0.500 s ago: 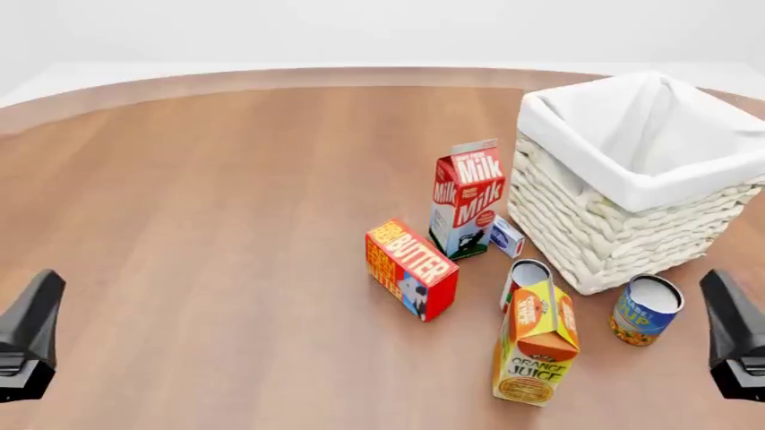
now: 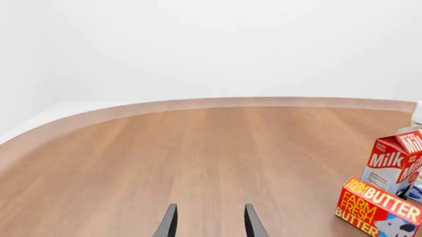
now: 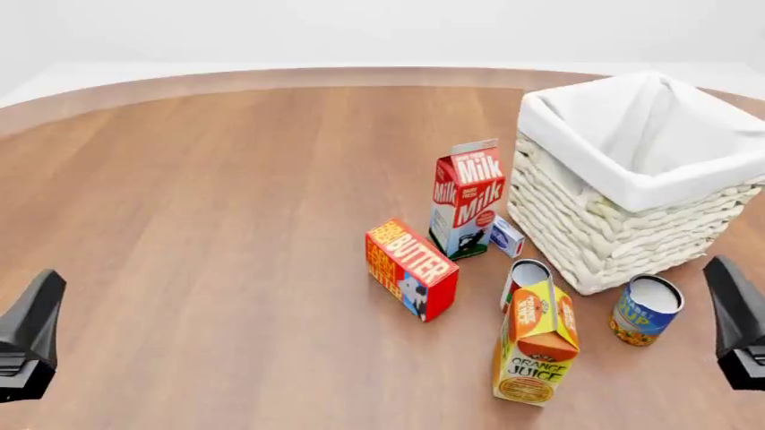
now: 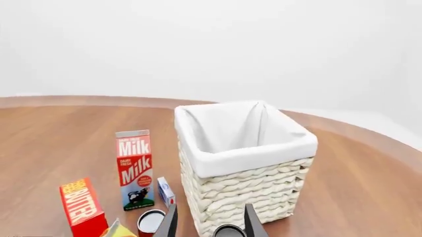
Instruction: Pick up the alphabet soup, and put it in the basket.
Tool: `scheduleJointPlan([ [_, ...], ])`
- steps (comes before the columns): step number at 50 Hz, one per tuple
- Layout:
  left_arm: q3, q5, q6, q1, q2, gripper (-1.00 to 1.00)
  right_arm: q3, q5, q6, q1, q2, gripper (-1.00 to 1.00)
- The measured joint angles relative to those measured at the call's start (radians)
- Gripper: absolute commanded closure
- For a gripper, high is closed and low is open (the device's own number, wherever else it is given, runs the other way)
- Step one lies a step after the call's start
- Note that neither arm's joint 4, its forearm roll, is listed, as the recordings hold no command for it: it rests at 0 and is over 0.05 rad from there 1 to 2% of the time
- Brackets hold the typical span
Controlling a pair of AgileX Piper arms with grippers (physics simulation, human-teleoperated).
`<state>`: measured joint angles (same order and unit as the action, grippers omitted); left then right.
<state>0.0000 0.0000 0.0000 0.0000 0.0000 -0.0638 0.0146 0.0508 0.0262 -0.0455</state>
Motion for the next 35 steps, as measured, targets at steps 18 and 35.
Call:
scheduleJointPlan([
  [18,0.000,0.000,0.000,0.000,0.000,-1.00,-0.067,0.060,0.033,0.031,-0.025,-1.00],
  [35,0.000,0.000,0.000,0.000,0.000,-1.00,-0.127,0.171,0.075,0.034,-0.021,-1.00],
])
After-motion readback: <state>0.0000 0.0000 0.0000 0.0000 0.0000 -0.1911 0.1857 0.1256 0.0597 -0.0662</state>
